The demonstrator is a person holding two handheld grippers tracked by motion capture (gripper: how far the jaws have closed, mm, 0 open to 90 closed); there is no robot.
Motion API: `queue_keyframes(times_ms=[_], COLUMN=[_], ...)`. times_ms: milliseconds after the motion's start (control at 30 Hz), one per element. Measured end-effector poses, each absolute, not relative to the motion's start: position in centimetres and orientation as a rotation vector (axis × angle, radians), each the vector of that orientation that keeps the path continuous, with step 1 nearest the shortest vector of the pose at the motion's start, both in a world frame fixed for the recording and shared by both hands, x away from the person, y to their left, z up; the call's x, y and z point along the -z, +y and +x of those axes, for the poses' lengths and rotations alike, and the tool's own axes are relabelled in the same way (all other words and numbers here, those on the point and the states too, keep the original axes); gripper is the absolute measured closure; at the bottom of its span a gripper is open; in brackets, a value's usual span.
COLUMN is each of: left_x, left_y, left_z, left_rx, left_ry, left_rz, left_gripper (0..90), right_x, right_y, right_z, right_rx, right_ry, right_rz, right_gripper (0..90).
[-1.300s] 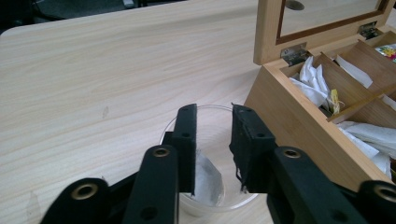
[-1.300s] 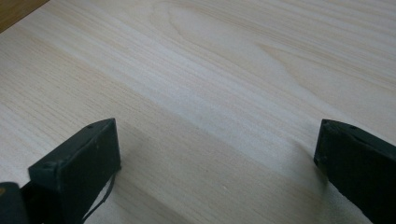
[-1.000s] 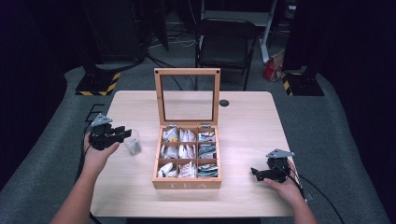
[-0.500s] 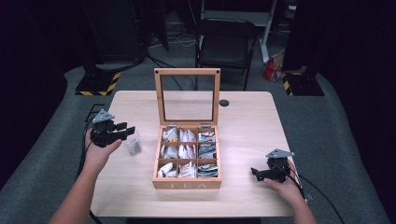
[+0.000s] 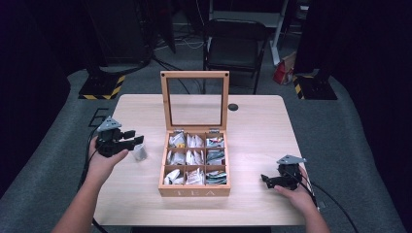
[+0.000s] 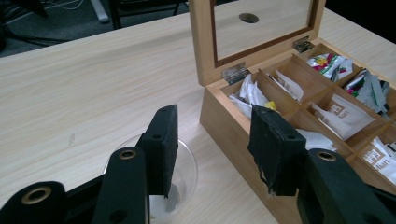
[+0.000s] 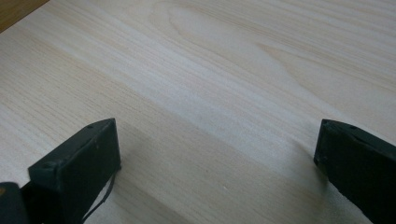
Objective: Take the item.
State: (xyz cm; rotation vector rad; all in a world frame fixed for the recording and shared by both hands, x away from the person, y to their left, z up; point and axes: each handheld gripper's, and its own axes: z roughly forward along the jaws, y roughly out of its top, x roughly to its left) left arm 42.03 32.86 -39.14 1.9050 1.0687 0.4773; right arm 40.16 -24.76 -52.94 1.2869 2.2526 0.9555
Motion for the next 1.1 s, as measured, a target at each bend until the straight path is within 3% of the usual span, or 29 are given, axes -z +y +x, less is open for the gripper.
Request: queue_keyframes(times_ms=[1100], left_x=[44.0], left_y=[31.0], left_z=[38.6], left_rx=[-0.436], left_ry=[1.019], left_rz=[1.974], left_gripper=[48.3], right_x=[52.9], right_y=[-24.8], right_z=[40.2], right_rx=[-0.956], right_ry=[2.253], right_rz=[1.287], right_gripper=[0.0])
